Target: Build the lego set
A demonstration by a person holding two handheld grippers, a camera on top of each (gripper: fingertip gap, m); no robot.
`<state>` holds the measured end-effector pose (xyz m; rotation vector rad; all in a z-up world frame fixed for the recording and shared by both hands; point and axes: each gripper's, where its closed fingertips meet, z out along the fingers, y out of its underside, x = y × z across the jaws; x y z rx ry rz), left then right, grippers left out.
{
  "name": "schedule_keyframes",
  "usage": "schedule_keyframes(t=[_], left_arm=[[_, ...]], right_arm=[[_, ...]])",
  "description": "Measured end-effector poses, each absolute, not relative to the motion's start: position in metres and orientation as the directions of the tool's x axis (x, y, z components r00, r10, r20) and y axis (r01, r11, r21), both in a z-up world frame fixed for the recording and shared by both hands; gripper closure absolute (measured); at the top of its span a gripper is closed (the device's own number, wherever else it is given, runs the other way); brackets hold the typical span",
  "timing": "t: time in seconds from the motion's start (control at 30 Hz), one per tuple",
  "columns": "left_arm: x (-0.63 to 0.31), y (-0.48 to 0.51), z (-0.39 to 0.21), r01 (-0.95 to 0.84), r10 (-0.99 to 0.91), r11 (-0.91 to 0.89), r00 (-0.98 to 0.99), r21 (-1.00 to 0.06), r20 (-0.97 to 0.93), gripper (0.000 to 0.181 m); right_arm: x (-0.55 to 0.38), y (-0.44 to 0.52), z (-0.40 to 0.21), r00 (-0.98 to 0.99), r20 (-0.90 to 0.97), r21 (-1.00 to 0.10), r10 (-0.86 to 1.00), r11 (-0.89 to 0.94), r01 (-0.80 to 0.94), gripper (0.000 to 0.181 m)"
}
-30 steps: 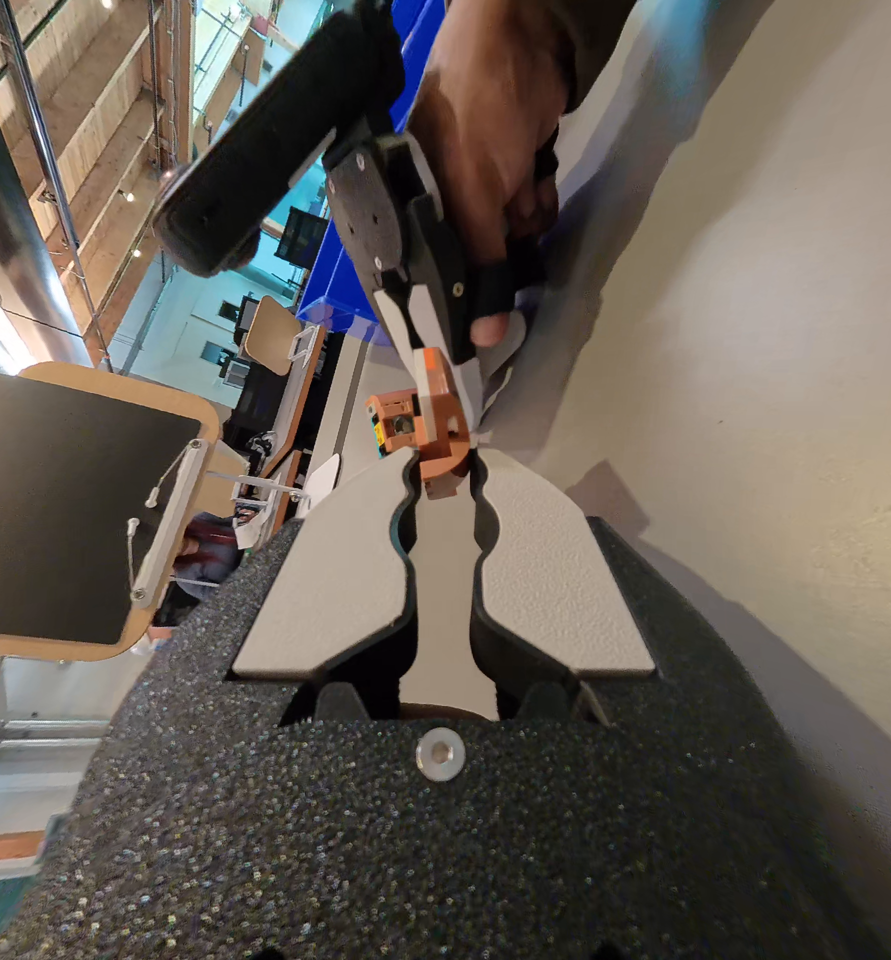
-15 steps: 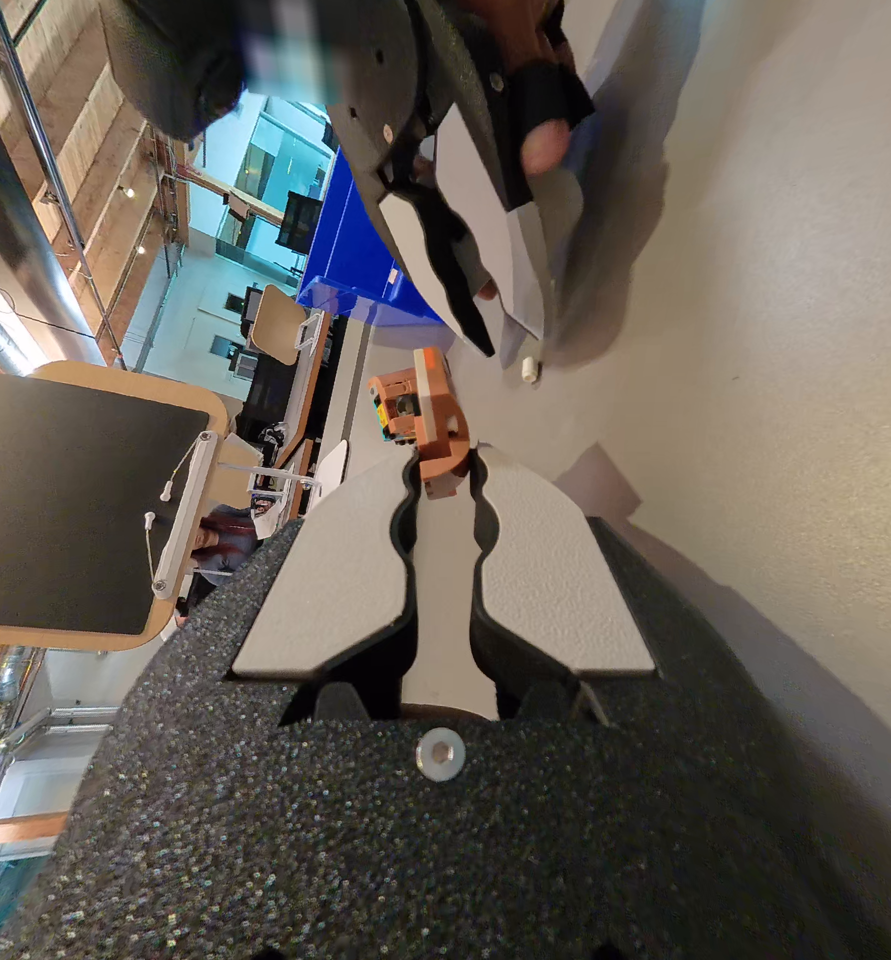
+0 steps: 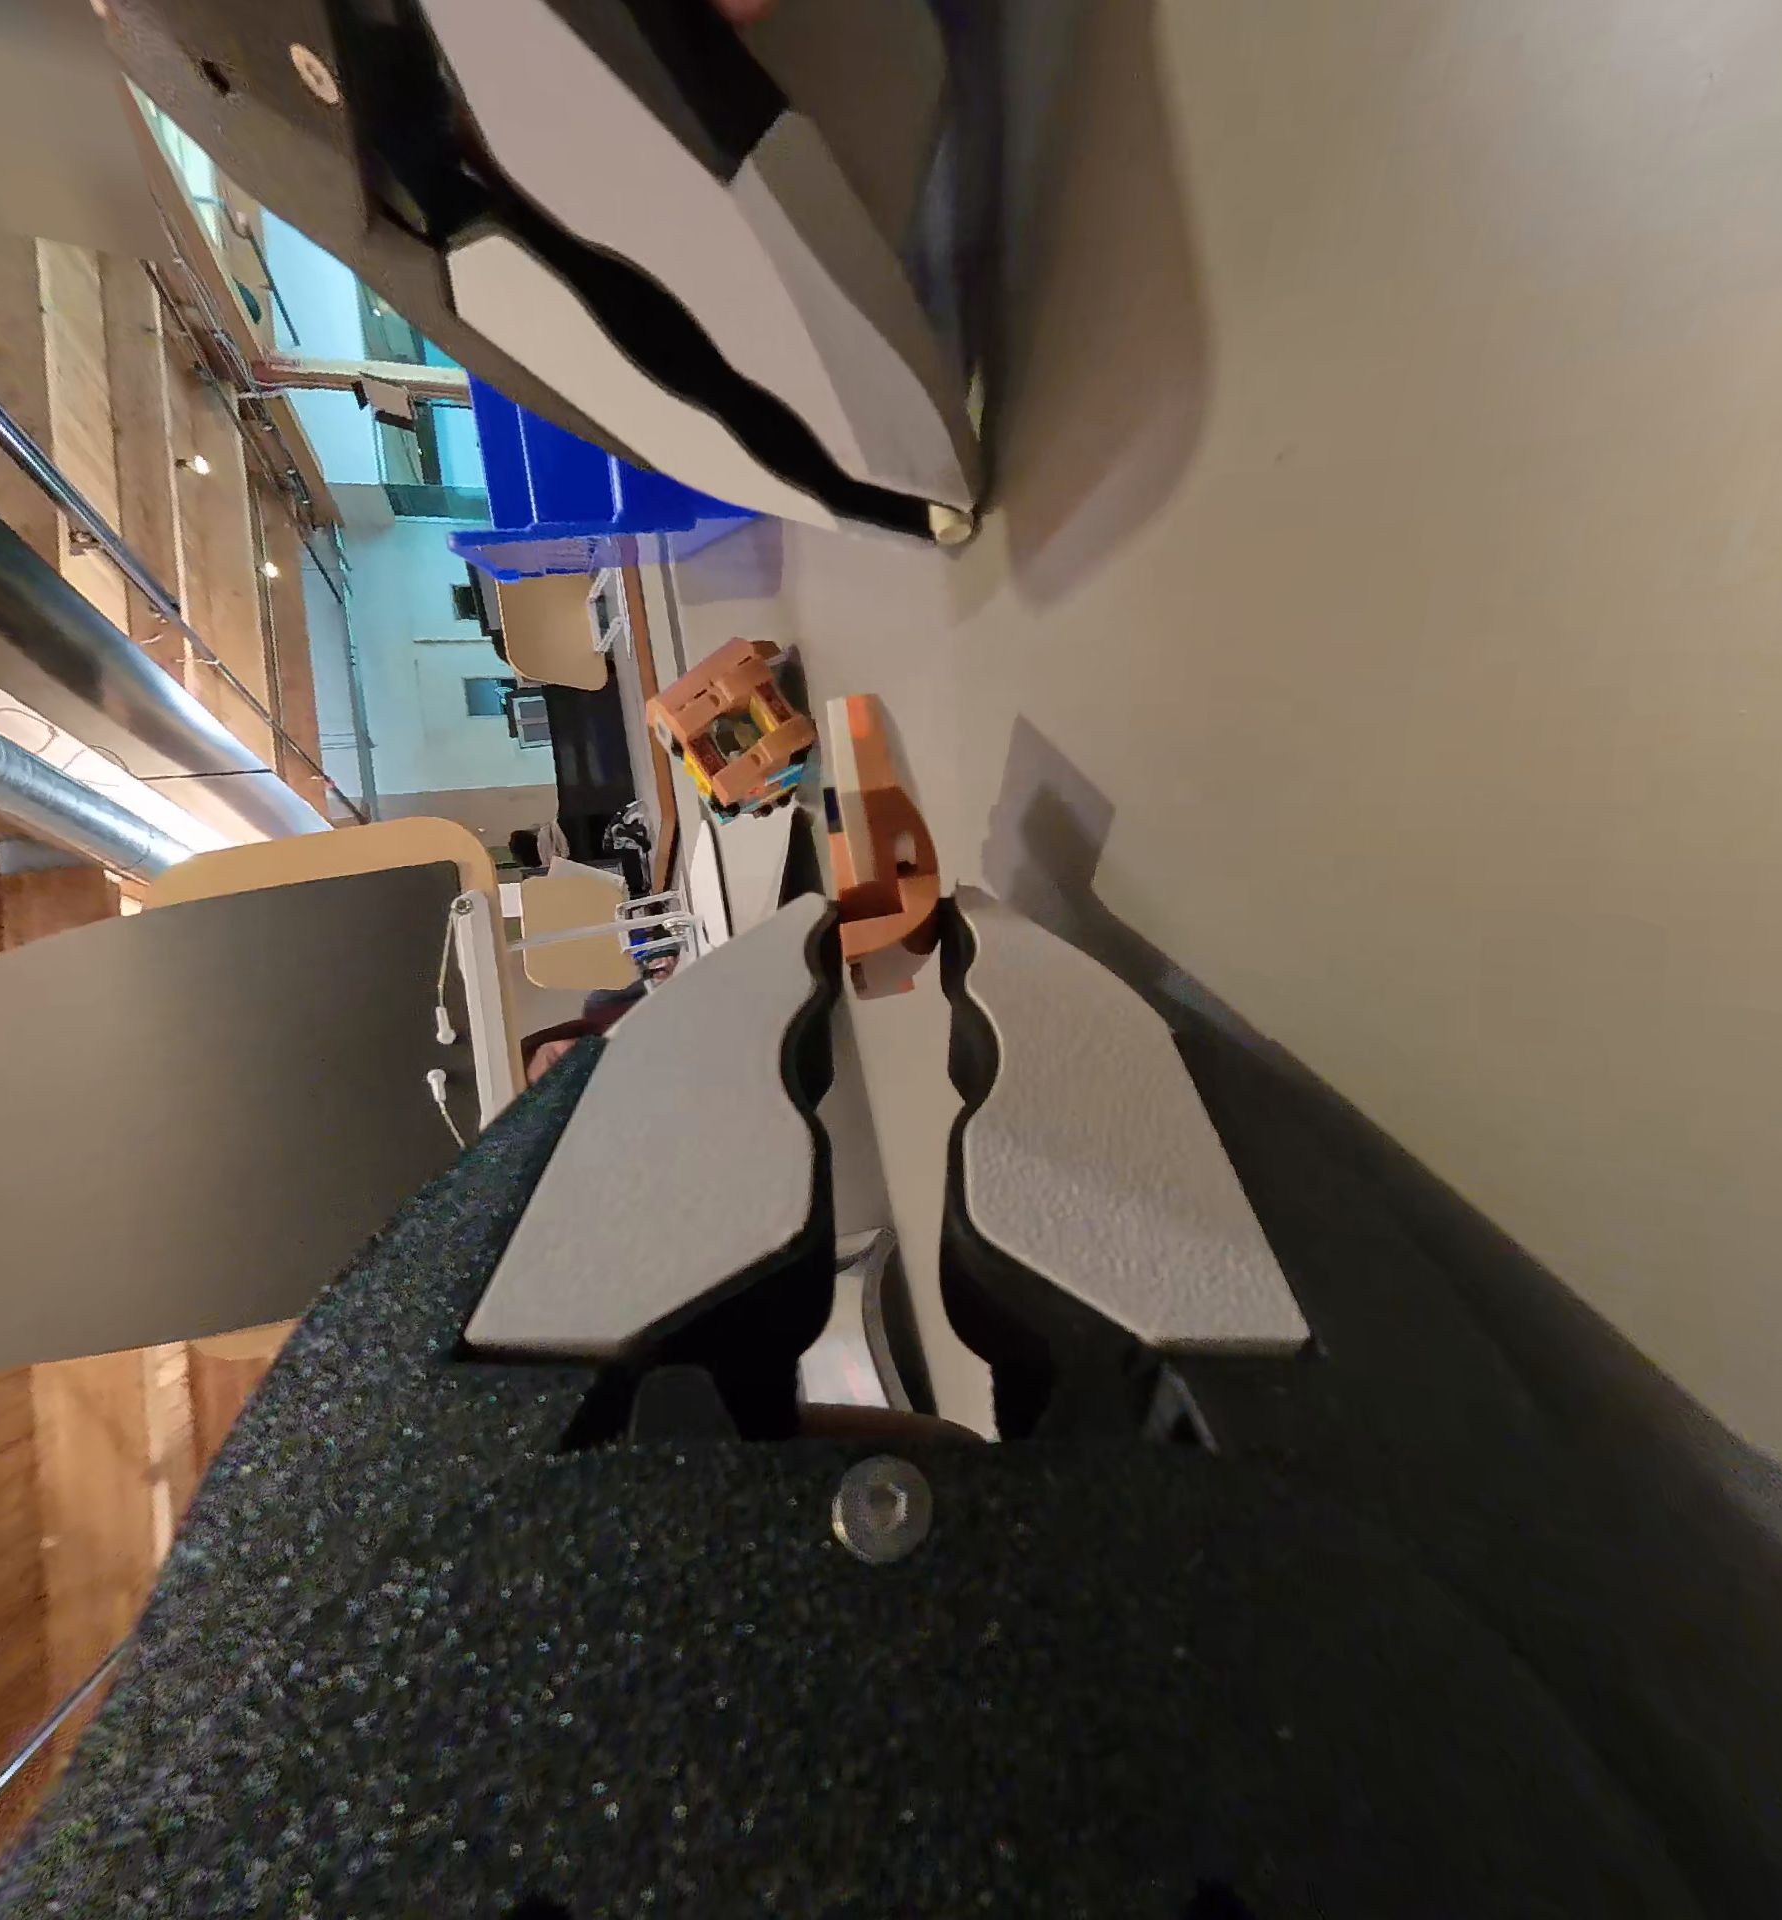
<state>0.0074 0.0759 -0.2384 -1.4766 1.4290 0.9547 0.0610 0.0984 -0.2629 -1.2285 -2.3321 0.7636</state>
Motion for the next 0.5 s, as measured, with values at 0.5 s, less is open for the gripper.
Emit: schedule_keyframes(t=[0.5], left_arm=[[0.006, 0.076, -0.241, -0.999, -0.359, 0.030, -0.047, 0.039, -0.932, 0.163]], right_arm=[[0.056, 0.073, -0.246, -0.592, 0.093, -0.722, 0.800, 0.464, 0.513, 0.173]])
